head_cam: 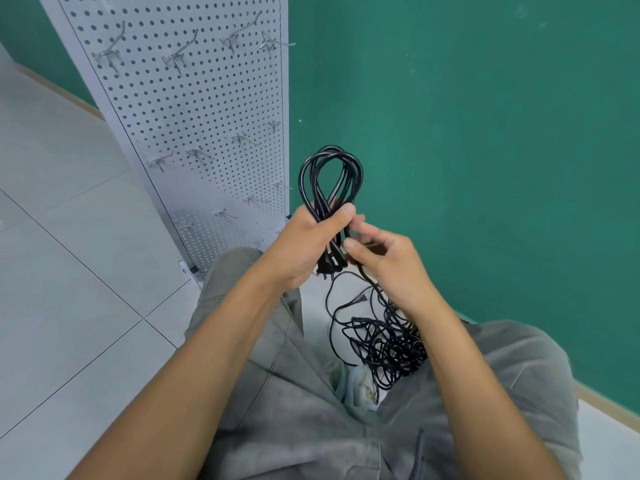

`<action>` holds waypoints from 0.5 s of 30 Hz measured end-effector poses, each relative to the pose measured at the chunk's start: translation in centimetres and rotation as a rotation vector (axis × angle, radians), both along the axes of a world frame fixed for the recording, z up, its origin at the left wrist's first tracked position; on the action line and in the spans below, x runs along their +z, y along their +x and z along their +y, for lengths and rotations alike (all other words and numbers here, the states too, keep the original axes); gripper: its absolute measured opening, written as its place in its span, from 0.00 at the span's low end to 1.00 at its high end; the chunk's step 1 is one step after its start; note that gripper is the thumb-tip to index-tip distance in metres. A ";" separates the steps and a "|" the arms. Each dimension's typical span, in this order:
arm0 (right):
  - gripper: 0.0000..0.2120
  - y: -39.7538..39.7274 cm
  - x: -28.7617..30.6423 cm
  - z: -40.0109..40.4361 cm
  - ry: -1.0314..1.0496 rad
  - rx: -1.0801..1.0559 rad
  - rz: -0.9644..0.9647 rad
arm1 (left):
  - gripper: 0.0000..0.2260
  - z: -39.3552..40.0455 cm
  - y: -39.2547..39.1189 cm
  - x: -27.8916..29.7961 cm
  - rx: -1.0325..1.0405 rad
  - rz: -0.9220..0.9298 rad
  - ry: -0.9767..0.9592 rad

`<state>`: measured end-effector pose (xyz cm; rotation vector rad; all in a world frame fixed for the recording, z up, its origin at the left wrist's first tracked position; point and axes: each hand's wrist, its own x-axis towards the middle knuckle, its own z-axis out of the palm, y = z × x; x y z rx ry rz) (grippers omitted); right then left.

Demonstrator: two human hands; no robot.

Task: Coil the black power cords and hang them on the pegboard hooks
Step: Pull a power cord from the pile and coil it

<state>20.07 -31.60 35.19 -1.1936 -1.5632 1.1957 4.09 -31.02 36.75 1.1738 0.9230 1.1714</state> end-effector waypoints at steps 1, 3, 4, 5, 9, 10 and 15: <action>0.15 0.5 -0.8 0.6 -0.002 0.059 -0.029 | 0.10 0.3 0.4 0.1 0.022 -0.025 -0.024; 0.08 1.9 -3.1 1.7 -0.021 0.195 -0.200 | 0.11 0.6 1.2 0.3 0.042 -0.072 -0.060; 0.05 2.9 -4.5 2.4 -0.032 0.262 -0.323 | 0.12 0.8 1.5 0.4 0.053 -0.070 -0.068; 0.05 4.0 -6.2 3.2 -0.059 0.316 -0.437 | 0.13 1.1 1.8 0.4 0.061 -0.058 -0.071; 0.08 8.6 -11.9 5.7 -0.254 0.391 -0.794 | 0.13 2.6 2.4 0.1 0.052 -0.040 -0.114; 0.06 9.6 -12.8 6.1 -0.297 0.382 -0.856 | 0.13 2.9 2.6 0.0 0.049 -0.029 -0.132; 0.09 12.4 -15.5 7.2 -0.390 0.298 -0.984 | 0.12 4.8 3.4 -0.7 0.010 -0.008 -0.201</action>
